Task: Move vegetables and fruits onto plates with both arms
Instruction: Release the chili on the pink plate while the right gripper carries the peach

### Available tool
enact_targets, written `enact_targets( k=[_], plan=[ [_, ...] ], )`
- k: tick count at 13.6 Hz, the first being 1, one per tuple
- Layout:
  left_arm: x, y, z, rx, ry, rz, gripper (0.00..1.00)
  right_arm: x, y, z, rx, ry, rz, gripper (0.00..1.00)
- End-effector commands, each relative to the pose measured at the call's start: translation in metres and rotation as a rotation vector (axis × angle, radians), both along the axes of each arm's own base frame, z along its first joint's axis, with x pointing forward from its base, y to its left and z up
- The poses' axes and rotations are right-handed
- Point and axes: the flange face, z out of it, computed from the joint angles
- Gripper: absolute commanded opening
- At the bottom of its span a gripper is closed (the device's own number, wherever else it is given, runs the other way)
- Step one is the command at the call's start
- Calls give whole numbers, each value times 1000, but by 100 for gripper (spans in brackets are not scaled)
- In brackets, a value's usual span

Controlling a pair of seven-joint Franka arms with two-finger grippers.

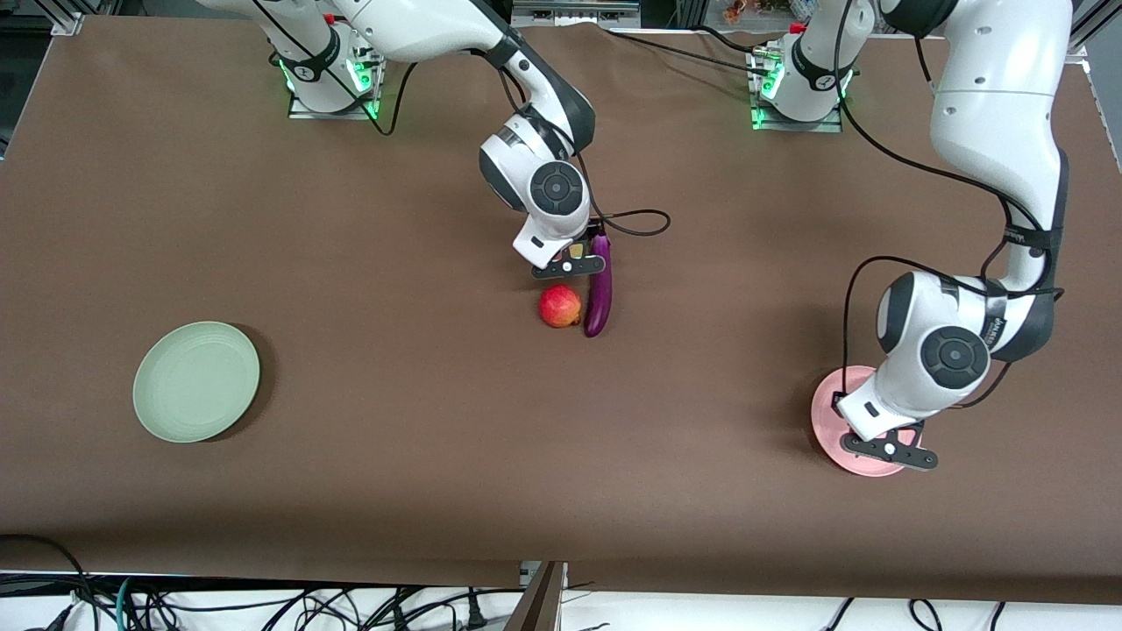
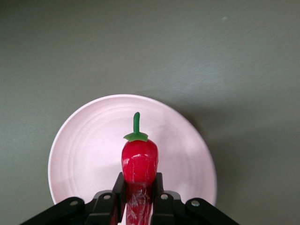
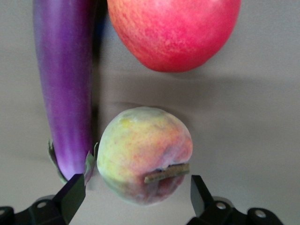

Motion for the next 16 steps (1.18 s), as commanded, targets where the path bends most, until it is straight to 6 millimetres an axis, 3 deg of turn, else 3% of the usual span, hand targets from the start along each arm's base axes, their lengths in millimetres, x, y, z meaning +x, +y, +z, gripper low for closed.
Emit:
enact_targets(
  k=[1,2,6,7,8,9,11,13,14,16],
  plan=[
    [5,-2,-9,0,6,-37,0,0,5,-5,-7,-26,6,100],
    [4,-4,-15,-3,13,-39,1,0,5,-6,-10,-30,11,94],
    [0,-14,-24,-43,31,-21,10,2,3,-11,-28,-56,35,44],
    [0,-15,-24,-44,31,-20,39,2,3,-11,-29,-57,36,35],
    [1,-13,-22,-45,28,-16,87,4,1,-10,-28,-59,39,26],
    [2,-13,-18,-45,23,-19,100,8,-2,-7,-29,-60,42,17],
    [3,-14,-12,-45,18,-15,100,19,-9,8,-21,-74,40,12],
    [3,-18,11,-45,5,-15,100,43,-38,44,-54,-63,57,11],
    [1,-25,21,-48,24,-18,100,59,-62,65,-62,-46,79,11],
    [-5,-43,52,-57,46,-28,100,104,-136,99,-63,13,107,11]
  ],
)
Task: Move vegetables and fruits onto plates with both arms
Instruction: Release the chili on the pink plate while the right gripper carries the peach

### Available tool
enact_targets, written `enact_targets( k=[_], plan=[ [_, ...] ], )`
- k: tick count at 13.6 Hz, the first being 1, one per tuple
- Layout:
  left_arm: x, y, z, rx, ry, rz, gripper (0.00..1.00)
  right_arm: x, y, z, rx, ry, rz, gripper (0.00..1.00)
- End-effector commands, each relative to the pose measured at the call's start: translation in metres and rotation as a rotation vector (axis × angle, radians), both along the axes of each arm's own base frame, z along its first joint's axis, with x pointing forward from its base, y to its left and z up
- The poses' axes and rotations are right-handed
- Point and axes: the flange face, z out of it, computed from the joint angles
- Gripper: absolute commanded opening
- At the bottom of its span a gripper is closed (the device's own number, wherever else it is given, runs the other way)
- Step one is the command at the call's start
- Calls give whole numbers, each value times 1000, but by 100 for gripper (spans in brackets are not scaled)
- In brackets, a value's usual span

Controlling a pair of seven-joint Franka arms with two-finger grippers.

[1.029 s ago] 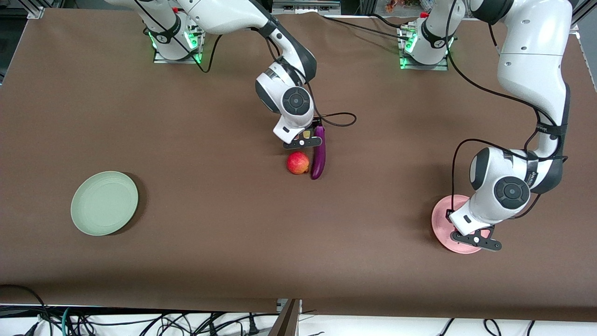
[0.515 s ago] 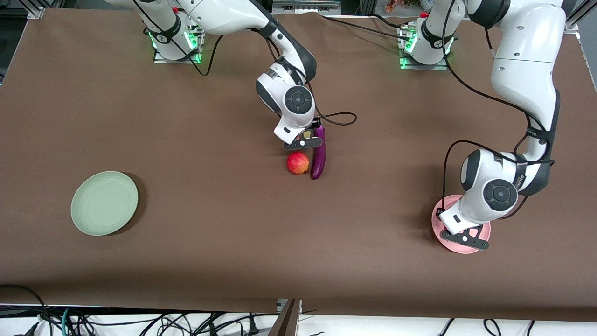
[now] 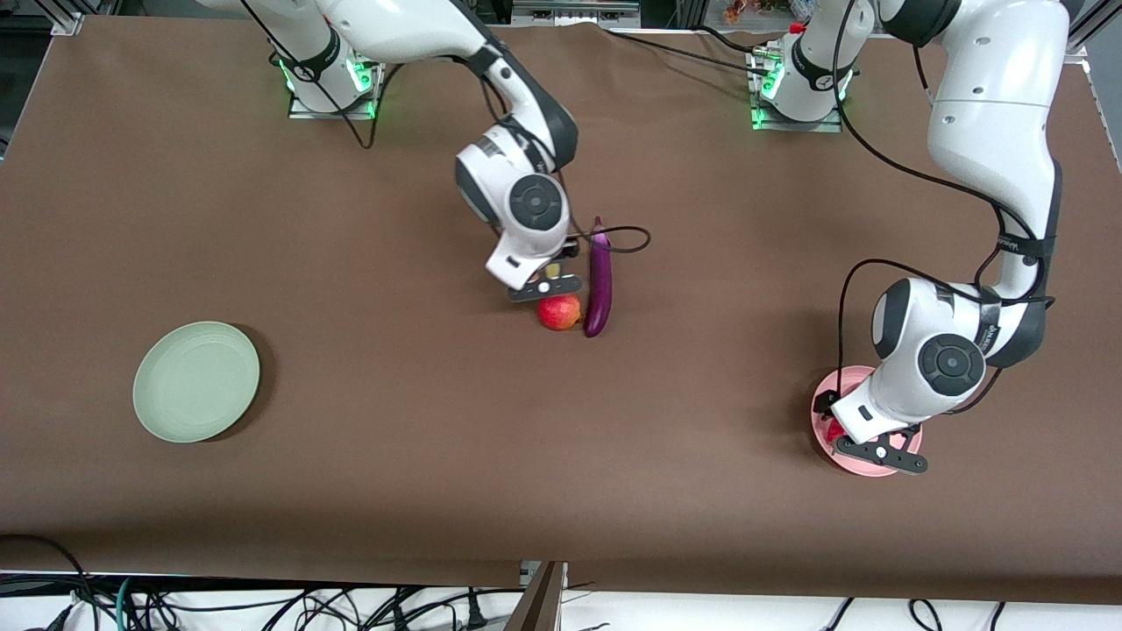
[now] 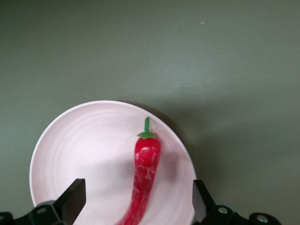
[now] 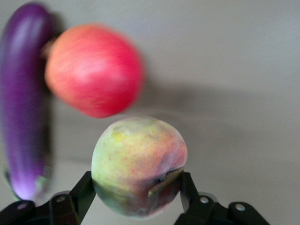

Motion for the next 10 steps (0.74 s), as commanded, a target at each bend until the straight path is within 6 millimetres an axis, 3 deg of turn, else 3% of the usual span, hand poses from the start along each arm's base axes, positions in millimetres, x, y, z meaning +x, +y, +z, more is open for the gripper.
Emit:
enact_targets(
  k=[1,3,5,8,10],
  plan=[
    [-12,-30,46,-27,46,-12,100,56,-107,51,39,83,30,11],
    [-27,-74,55,-55,92,45,100,97,-205,56,80,142,62,11],
    [-44,-130,60,-92,125,150,100,125,-299,55,127,167,105,11],
    [-73,-206,59,-136,154,248,100,144,-426,44,109,170,213,11],
    [-104,-255,50,-141,189,210,100,153,-496,29,85,135,251,11]
  ],
)
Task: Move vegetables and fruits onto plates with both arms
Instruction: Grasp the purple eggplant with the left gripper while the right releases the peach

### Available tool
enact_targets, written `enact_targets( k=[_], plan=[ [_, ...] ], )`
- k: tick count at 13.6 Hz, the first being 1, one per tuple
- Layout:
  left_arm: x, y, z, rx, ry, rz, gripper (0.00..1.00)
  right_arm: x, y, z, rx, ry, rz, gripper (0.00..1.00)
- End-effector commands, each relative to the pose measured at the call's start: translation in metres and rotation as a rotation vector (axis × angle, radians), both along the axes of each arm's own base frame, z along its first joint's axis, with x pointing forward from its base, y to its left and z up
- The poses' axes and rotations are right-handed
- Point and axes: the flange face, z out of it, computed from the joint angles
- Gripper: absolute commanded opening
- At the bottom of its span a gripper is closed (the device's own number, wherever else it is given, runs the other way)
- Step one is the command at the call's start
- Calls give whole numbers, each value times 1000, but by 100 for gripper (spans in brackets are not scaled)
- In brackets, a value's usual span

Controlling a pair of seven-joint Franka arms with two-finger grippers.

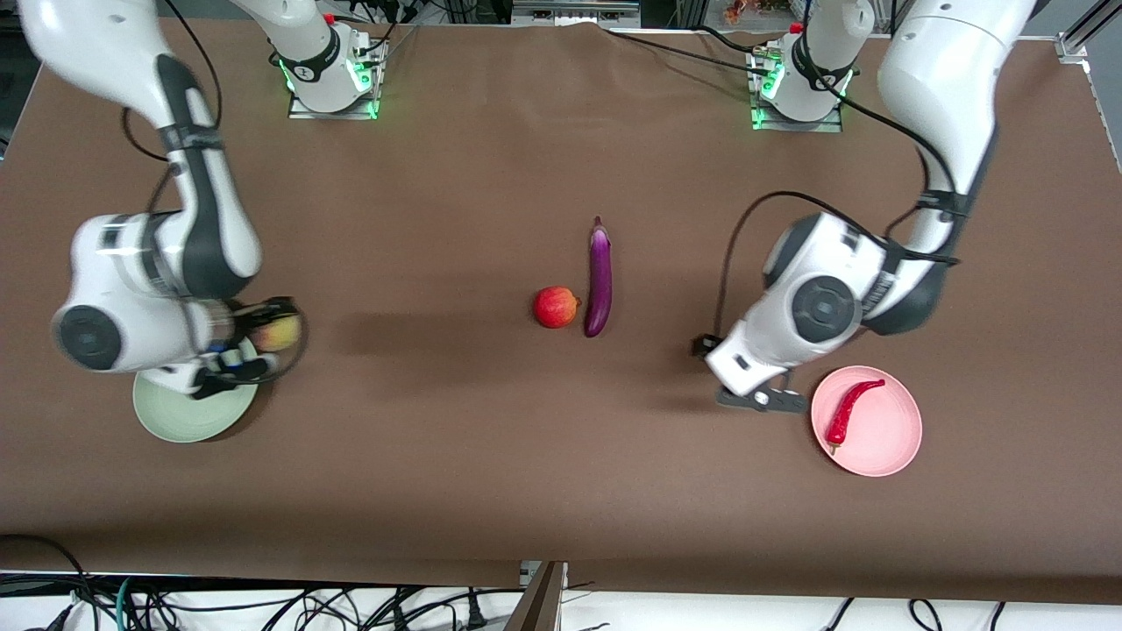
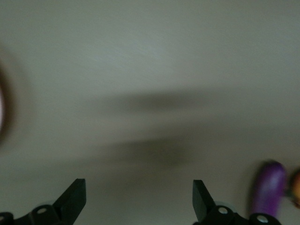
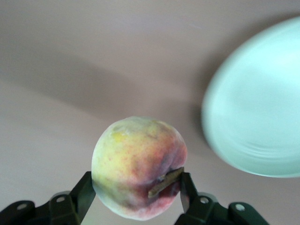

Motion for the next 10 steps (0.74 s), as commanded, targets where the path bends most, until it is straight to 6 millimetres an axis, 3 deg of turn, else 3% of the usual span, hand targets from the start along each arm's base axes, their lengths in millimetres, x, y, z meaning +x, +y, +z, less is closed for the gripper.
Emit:
enact_targets(
  k=[1,3,5,7,10],
  plan=[
    [-39,-54,-13,0,45,-31,100,9,-59,-16,1,-61,89,11],
    [-74,-95,-29,16,66,-83,100,18,-97,-32,-13,-127,138,11],
    [-110,-124,-60,3,49,-74,100,23,-124,-48,-20,-188,145,11],
    [-134,-128,-90,-16,30,-76,100,27,-146,-63,-24,-243,171,11],
    [-165,-147,-110,-60,1,-88,100,26,-153,-76,-23,-250,173,12]
  ],
)
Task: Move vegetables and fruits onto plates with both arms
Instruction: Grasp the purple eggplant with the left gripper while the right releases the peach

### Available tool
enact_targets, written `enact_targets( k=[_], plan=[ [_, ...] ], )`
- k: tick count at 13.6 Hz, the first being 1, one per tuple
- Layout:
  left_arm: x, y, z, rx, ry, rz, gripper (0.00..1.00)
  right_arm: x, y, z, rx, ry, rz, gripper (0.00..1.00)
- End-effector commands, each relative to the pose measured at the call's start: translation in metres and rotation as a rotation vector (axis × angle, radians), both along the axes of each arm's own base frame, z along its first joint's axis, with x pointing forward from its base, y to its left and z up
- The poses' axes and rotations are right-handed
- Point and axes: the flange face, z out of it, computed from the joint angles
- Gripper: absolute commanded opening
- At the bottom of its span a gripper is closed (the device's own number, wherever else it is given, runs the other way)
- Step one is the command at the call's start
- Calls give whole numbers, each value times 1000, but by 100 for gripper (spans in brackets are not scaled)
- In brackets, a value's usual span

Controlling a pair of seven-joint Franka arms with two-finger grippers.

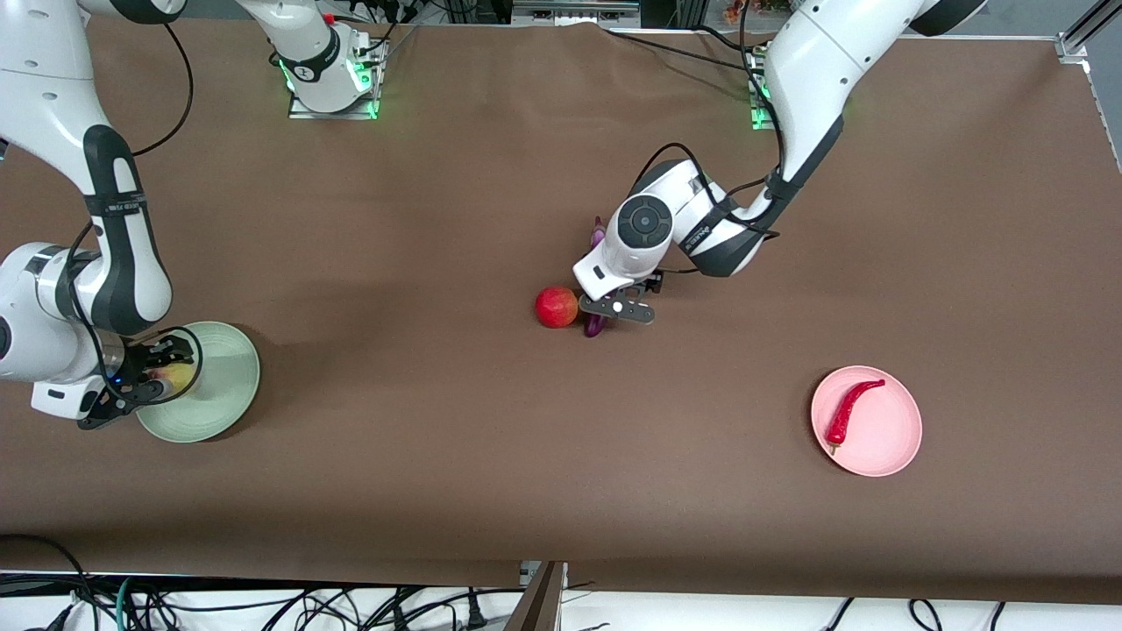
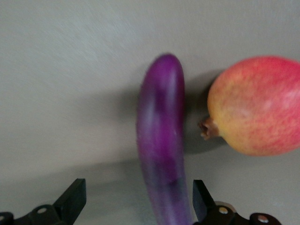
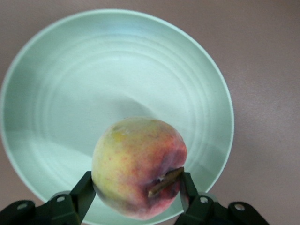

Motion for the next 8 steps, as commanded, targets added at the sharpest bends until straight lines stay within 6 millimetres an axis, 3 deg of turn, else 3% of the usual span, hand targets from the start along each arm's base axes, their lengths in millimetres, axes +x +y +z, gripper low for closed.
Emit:
enact_targets(
  k=[1,2,3,4,6,8],
  plan=[
    [-16,-6,-4,-16,-24,5,100,2,-2,-5,1,-16,25,13],
    [-23,-13,-9,-18,-20,-8,93,2,-5,-8,0,-24,20,17],
    [-25,-16,-14,-22,-20,-13,78,3,-5,-9,-1,-32,21,46],
    [-25,-16,-16,-23,-25,-18,52,4,-4,-7,6,-36,13,99],
    [-21,-12,-13,-22,-26,-10,22,6,2,1,22,-43,3,100],
    [-15,-5,-12,-18,-28,-4,11,10,18,29,61,-62,-12,100]
  ],
)
